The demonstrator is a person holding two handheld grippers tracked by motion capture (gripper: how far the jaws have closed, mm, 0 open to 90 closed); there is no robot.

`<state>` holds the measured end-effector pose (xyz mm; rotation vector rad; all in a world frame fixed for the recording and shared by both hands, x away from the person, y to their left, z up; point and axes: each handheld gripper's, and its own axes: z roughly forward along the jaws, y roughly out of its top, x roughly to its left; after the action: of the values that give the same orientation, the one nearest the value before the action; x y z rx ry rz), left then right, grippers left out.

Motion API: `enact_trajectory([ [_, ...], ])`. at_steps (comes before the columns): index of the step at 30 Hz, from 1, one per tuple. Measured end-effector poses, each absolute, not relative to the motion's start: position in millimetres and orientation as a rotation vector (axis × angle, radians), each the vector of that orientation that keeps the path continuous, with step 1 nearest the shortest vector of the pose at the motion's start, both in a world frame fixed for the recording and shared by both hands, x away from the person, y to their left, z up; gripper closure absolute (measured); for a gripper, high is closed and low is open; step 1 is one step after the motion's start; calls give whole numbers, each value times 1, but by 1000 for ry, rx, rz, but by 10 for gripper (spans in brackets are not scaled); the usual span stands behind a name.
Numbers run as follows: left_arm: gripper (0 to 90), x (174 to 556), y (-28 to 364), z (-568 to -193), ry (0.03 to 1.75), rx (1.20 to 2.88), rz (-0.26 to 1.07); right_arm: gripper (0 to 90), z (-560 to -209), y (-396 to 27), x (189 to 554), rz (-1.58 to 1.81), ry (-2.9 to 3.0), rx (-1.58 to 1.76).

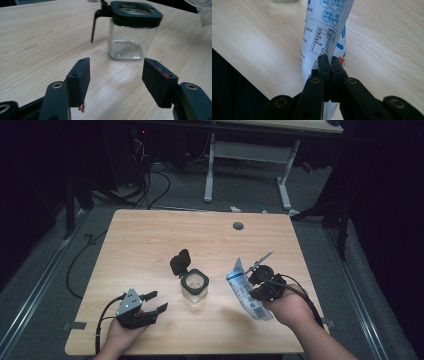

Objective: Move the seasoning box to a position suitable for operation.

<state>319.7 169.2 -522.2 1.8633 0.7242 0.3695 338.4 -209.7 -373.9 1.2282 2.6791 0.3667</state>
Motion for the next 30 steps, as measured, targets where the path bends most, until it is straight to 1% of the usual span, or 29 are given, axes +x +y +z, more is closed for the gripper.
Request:
enact_trajectory([
  [4,384,312,151,-522,665,1896,365,900,-373,-203,339,378,2686,1221],
  [10,371,302,121,-520,581,1936,322,900,-372,-196,339,392,2692,1213],
  [11,370,301,114,-521,584,1910,301,900,-372,-195,339,397,2695,1212],
  [15,365,299,97,-519,551,1908,265,900,-372,-192,340,404,2702,1210],
  [22,378,300,78,-520,541,1905,249,900,-375,-185,341,407,2722,1184],
  [30,362,300,60,-519,508,1910,239,900,-374,-174,343,417,2739,1142],
])
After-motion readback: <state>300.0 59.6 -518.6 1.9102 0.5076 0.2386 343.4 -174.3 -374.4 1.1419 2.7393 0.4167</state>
